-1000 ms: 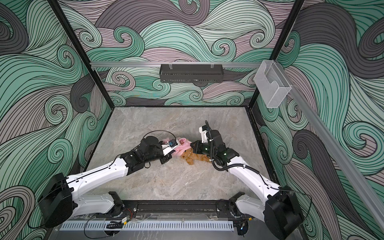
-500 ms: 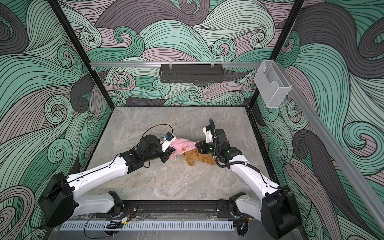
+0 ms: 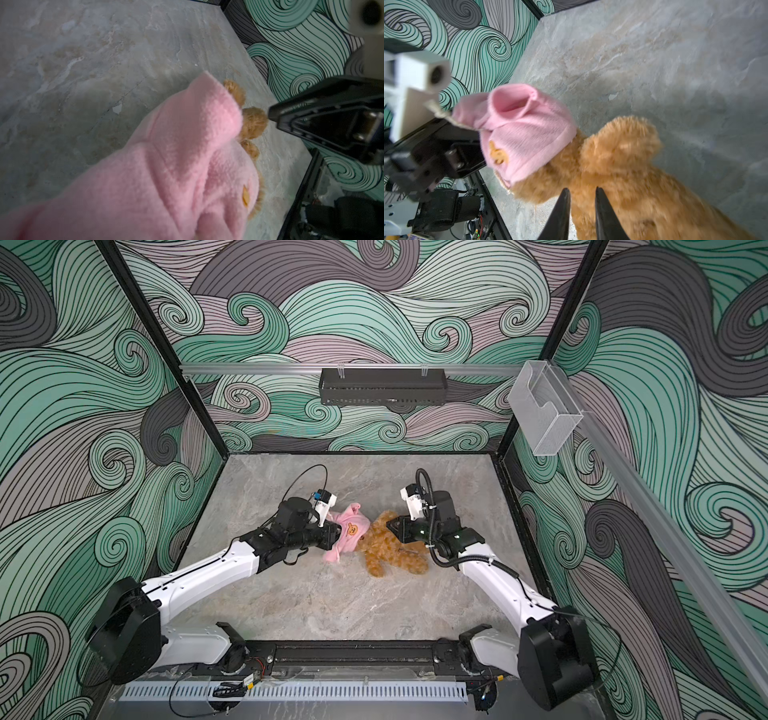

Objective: Dress the teddy bear

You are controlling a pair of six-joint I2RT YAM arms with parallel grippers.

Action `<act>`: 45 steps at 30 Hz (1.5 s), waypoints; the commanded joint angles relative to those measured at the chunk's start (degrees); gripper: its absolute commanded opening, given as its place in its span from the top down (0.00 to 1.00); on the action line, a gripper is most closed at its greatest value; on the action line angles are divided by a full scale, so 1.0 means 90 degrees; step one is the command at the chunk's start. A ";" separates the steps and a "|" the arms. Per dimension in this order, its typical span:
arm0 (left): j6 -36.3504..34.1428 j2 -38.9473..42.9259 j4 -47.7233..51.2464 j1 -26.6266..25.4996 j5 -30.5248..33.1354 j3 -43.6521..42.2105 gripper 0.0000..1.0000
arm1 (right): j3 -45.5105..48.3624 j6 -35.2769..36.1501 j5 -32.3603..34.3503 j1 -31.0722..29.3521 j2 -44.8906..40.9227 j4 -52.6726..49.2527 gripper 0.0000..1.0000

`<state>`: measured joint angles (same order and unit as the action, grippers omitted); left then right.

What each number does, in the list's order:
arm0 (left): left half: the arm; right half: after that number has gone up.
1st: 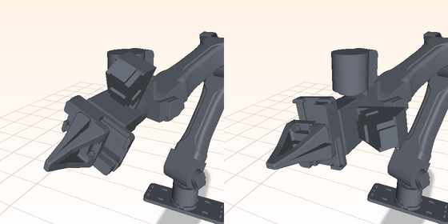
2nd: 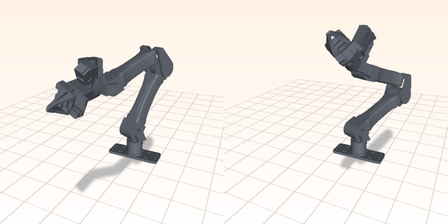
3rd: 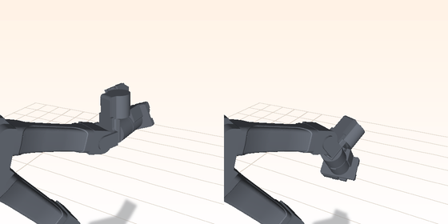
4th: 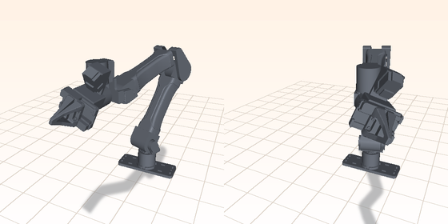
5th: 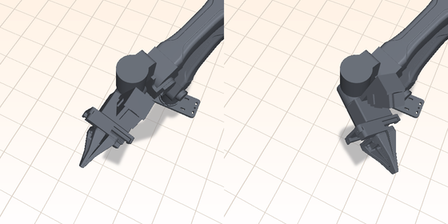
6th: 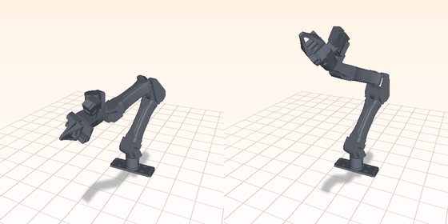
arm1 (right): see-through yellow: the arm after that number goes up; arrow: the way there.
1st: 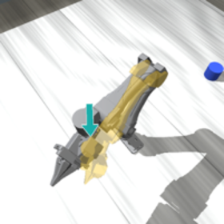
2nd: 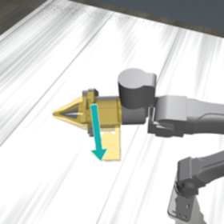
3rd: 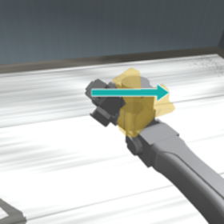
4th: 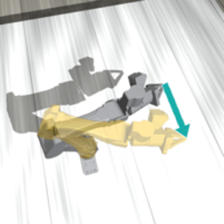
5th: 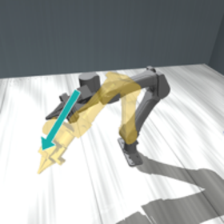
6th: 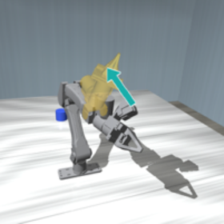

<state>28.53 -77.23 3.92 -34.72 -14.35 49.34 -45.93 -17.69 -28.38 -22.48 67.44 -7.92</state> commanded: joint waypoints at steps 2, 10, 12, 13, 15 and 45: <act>0.2545 -0.0509 0.0453 0.0457 -0.1001 0.0532 1.00 | 0.0355 0.0400 -0.0437 -0.0205 -0.0669 0.0558 0.68; 0.4110 -0.0781 0.0180 0.0777 -0.2078 0.0698 1.00 | 0.2096 0.0342 0.0256 -0.1452 -0.0581 0.3517 0.70; 0.4336 -0.0823 0.0036 0.0796 -0.2248 0.0685 1.00 | 0.2309 0.0282 0.0418 -0.1507 -0.0291 0.4117 0.70; 0.4385 -0.0857 0.0015 0.0806 -0.2311 0.0708 1.00 | 0.2344 0.0298 0.0426 -0.1513 -0.0115 0.4281 0.70; 0.4444 -0.0900 -0.0005 0.0805 -0.2406 0.0727 1.00 | 0.2311 0.0392 0.0568 -0.1511 0.0140 0.4401 0.70; 0.4931 -0.0917 -0.0591 0.0804 -0.2748 0.0748 1.00 | 0.1587 0.0266 0.2629 -0.1485 0.0983 0.2903 1.00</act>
<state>68.97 -86.48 3.66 -27.70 -36.16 56.03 -29.87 -14.02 -16.08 -36.05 77.41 27.20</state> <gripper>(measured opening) 0.053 0.050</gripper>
